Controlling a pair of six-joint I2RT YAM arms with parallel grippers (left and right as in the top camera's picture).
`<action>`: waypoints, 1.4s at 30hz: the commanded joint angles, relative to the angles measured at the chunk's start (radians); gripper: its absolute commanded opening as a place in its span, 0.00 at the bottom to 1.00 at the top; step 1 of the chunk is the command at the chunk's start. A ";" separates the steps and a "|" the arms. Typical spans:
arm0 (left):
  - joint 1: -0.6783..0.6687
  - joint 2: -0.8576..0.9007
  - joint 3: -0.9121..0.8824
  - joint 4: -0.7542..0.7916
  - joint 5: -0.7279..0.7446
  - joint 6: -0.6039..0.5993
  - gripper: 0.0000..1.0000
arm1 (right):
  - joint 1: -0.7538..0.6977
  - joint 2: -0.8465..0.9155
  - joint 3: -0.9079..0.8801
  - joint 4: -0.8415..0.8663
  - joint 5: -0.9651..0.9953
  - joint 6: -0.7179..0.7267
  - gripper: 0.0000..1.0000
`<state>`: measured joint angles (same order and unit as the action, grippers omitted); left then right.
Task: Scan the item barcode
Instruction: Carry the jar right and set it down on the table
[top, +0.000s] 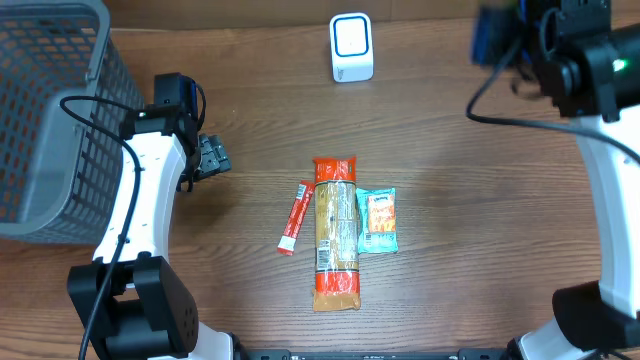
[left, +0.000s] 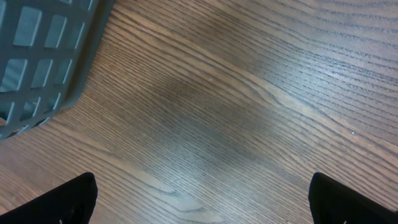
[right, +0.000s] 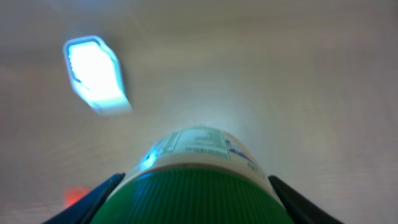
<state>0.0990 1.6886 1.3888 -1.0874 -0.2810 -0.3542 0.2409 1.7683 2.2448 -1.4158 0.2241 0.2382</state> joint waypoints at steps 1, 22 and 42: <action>-0.001 -0.021 0.018 0.000 -0.006 0.026 1.00 | -0.068 0.094 -0.109 -0.084 -0.016 0.051 0.04; -0.001 -0.021 0.018 0.000 -0.006 0.026 1.00 | -0.224 0.094 -0.837 0.283 -0.045 0.050 0.14; -0.001 -0.021 0.018 0.000 -0.006 0.026 1.00 | -0.224 -0.007 -0.679 0.114 -0.305 -0.053 1.00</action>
<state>0.0990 1.6882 1.3888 -1.0878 -0.2810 -0.3542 0.0147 1.8439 1.5284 -1.2938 0.0803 0.2630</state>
